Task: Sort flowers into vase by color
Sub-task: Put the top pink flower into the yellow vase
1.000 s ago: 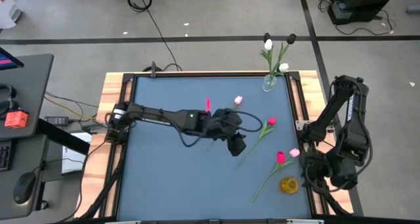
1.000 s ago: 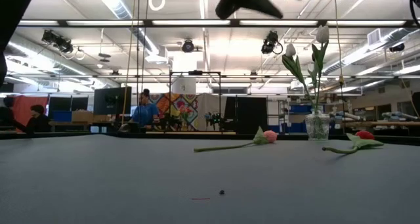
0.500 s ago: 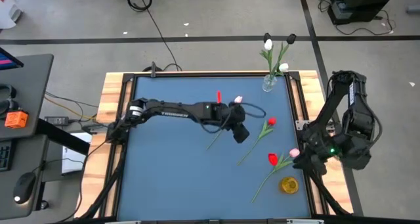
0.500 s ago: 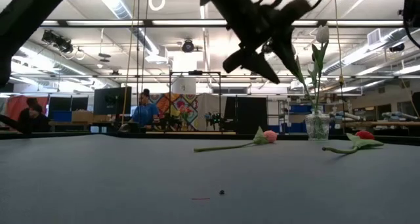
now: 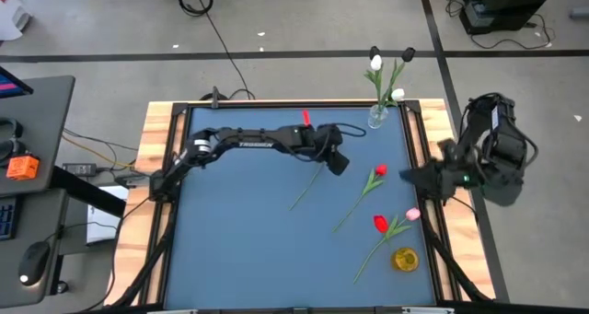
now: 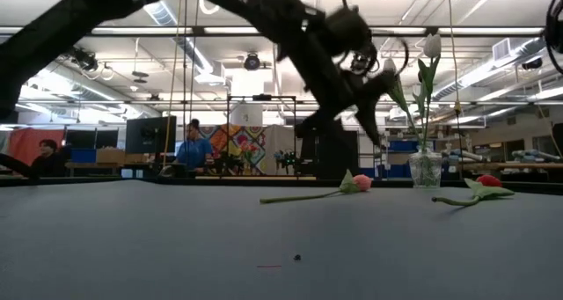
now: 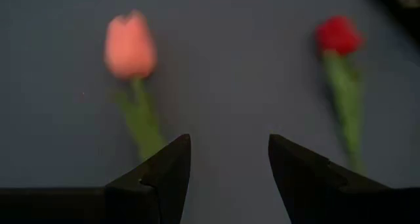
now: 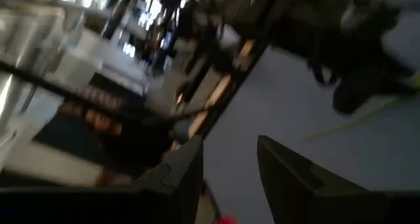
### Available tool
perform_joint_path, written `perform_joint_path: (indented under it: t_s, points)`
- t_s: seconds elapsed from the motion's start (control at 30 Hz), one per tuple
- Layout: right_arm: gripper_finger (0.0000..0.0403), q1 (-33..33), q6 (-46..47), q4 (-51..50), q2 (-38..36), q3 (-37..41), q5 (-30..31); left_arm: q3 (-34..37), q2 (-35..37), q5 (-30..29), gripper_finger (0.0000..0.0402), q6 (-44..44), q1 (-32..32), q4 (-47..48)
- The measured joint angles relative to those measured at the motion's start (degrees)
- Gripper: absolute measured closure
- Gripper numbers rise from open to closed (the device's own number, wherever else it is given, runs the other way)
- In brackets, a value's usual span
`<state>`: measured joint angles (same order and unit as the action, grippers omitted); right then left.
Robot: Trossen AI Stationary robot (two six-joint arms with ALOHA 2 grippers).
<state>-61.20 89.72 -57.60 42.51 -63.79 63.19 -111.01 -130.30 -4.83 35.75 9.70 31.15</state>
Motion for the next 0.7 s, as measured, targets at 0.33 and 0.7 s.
perform_joint_path:
  t_s: [0.33, 0.7]
  points:
    - [0.0251, 9.0, -1.8, -0.1, -2.0, 0.0, -3.7, -0.1, -1.3, -2.2, 0.0212, 0.1, 2.2, 6.3]
    - [0.0251, 13.2, -4.2, -0.2, -1.9, 0.0, -8.0, -0.1, -3.6, 0.1, 0.0216, 1.7, 1.3, 11.9]
